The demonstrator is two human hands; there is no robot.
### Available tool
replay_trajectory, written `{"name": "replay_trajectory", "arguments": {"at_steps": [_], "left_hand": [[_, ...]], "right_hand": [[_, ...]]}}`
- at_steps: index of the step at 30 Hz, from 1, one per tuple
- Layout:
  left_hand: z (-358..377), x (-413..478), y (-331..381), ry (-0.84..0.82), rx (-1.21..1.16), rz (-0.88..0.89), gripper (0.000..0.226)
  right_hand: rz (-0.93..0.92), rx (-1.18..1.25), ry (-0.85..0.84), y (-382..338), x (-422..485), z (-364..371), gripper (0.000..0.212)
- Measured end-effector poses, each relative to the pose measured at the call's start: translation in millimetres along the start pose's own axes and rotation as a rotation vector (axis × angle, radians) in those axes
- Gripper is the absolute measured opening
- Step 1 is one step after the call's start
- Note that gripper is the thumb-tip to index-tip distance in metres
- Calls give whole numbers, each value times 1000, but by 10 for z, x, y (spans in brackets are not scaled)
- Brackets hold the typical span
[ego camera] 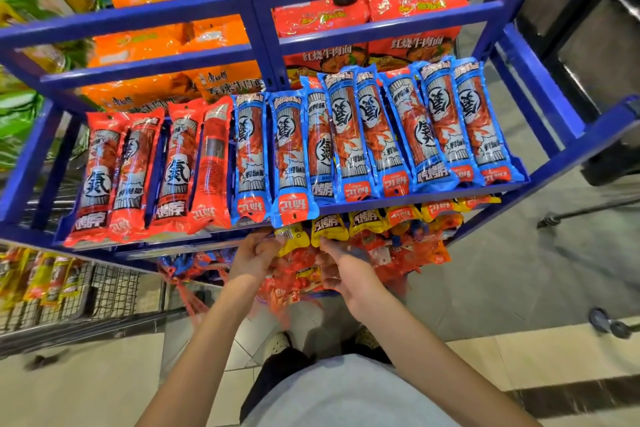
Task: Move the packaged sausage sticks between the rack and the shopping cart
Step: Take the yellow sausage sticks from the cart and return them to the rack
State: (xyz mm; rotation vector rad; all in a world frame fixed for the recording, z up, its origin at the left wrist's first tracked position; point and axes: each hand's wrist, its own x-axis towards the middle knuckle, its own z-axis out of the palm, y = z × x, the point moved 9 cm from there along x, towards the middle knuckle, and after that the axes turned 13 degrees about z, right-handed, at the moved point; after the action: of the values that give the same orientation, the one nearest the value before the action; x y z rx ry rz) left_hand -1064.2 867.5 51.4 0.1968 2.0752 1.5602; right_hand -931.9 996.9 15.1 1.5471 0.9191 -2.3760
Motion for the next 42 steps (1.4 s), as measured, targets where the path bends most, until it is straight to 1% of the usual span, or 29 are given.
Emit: {"name": "replay_trajectory", "arguments": {"at_steps": [2,6,10,14,18,20,21,22,24,26,28,32,36,38,40,42], "left_hand": [[-86,-41,-47,61,-47,5,27],[-349,-132,-201,181,-102,-6,15],[-716,-333,-380,271,-45,-9,18],[-1140,-620,-598,375,-51,-89,26],[-1583,-990,-898,511,-109,-158,22],[-1822,-1203,-1124,577,-142,-190,21],[-1934,-1313,-1246,604,-155,-225,20],[-2027,-1433,-1374,624,-174,-272,19],[-2172,-1680,-1607,651,-216,-388,20],[-2311,-1953,-1797,682,-248,-467,22],[-2478,-2239,-1977,719,-253,-506,19],[-2799,-2835,-2407,805,-319,-586,17],[-3156,-3309,-2891,852,-376,-668,16],[-3322,-3581,-3160,881,-420,-718,14],[-3503,-3850,-3387,910,-458,-796,14],[-3735,-4021,-3573,939,-486,-841,15]], "right_hand": [[16,-51,-61,65,-55,43,20],[60,-138,-100,231,-27,90,25],[120,-284,-91,410,62,207,30],[120,-419,-135,535,79,491,29],[135,-544,-159,686,115,870,18],[139,-653,-185,833,151,1080,24],[144,-720,-198,915,158,1186,27],[152,-794,-211,1016,170,1284,26],[143,-931,-265,1225,167,1514,16],[115,-1034,-298,1427,156,1758,11],[77,-1167,-327,1639,123,2024,11],[-42,-1422,-406,2186,103,2529,19],[-168,-1723,-441,2682,-16,2992,11],[-162,-1822,-450,2940,-23,3194,16],[-103,-1833,-416,3160,18,3361,22],[-52,-1834,-363,3318,100,3529,20]]}}
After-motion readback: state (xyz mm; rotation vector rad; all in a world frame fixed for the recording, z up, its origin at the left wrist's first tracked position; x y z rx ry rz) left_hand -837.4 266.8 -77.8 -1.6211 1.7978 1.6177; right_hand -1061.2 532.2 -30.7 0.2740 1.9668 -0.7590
